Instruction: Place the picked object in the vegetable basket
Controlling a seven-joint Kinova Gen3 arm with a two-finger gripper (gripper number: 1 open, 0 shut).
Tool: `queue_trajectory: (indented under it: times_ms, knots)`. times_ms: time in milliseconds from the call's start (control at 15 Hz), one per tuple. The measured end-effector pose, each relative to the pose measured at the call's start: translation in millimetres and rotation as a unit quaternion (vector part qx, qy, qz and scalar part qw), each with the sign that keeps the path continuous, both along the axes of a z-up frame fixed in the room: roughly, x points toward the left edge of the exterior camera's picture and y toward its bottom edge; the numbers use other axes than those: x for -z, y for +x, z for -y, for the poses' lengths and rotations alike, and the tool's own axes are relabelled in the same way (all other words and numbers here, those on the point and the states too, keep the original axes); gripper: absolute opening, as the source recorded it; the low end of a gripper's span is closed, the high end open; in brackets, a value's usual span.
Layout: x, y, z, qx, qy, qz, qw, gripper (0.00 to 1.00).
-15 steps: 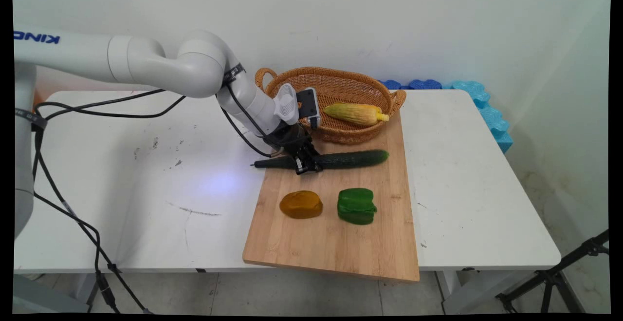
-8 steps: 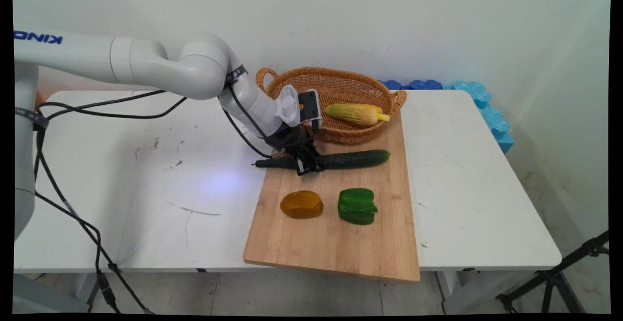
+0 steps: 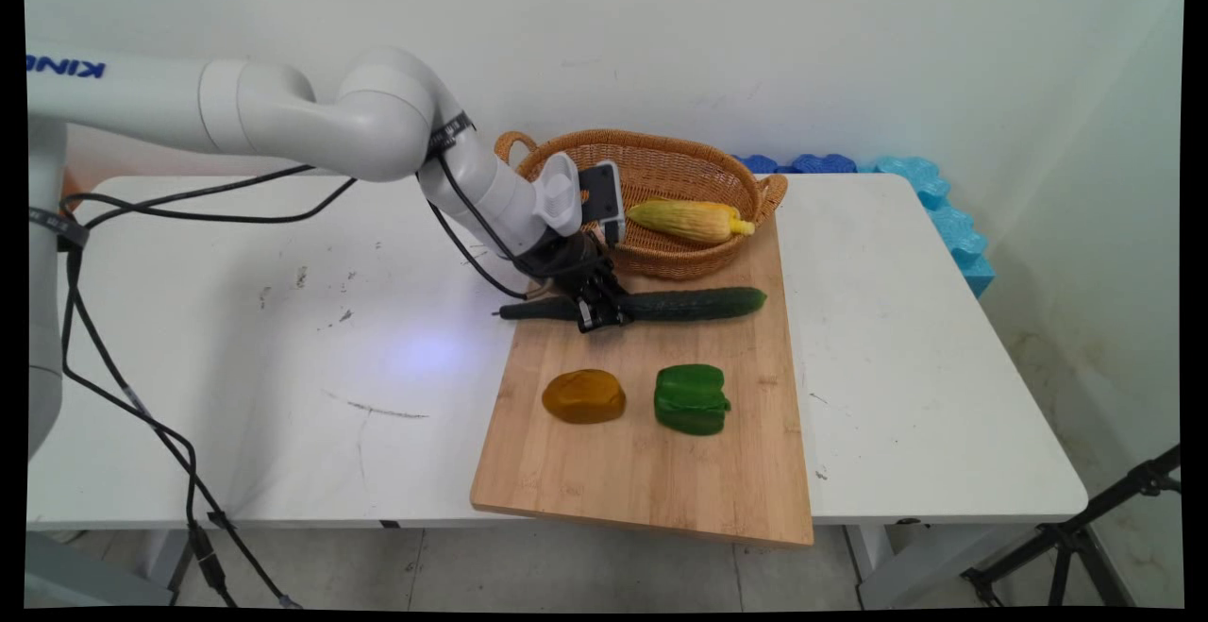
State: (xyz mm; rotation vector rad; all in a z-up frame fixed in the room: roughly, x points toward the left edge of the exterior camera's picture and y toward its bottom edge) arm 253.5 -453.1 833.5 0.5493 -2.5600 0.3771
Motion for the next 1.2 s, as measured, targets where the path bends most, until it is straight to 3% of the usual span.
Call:
queue_trajectory:
  times_ms: [667,1200]
  knots:
    - [-52.1,19.1,4.5,0.006,-0.028,-0.011,0.9995,0.00]
    - [-88.1,40.6,22.2,0.024,-0.059,0.004,0.9979,0.00]
